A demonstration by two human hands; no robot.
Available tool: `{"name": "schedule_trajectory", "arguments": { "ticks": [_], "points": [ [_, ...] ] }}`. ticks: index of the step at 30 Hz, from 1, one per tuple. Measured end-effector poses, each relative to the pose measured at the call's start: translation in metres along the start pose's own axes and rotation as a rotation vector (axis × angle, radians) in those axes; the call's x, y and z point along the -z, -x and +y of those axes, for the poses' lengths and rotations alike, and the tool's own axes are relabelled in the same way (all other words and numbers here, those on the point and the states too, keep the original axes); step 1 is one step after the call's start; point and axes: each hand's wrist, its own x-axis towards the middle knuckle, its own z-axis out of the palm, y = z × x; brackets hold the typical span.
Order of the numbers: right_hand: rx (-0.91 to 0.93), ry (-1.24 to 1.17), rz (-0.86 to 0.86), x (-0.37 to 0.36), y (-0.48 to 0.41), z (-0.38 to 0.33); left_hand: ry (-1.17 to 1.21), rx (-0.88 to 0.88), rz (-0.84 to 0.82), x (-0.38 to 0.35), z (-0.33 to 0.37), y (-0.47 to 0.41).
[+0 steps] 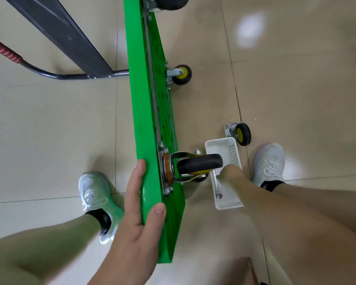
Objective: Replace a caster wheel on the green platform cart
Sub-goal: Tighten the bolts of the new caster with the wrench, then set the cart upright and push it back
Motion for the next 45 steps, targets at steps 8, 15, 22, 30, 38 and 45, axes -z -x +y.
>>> {"name": "schedule_trajectory", "arguments": {
  "ticks": [8, 15, 22, 30, 38, 45],
  "points": [
    [0.288, 0.233, 0.279, 0.11, 0.122, -0.018, -0.054, 0.005, -0.043, 0.016, 0.031, 0.001],
    [0.521, 0.162, 0.372, 0.178, 0.187, -0.096, -0.225, -0.049, 0.008, 0.057, 0.071, -0.057],
    [0.642, 0.336, 0.328, 0.24, 0.244, -0.216, -0.56, 0.024, -0.007, 0.106, 0.125, -0.131],
    [0.659, 0.469, 0.193, 0.297, 0.404, -0.291, -0.81, 0.172, -0.027, 0.174, 0.283, -0.049],
    [0.846, 0.641, 0.281, 0.423, 0.612, -0.37, -0.898, 0.189, 0.118, 0.246, 0.495, 0.07],
    [1.009, 0.559, 0.431, 0.43, 0.726, -0.461, -0.927, 0.06, 0.286, 0.35, 0.559, 0.11]
  ]
}}
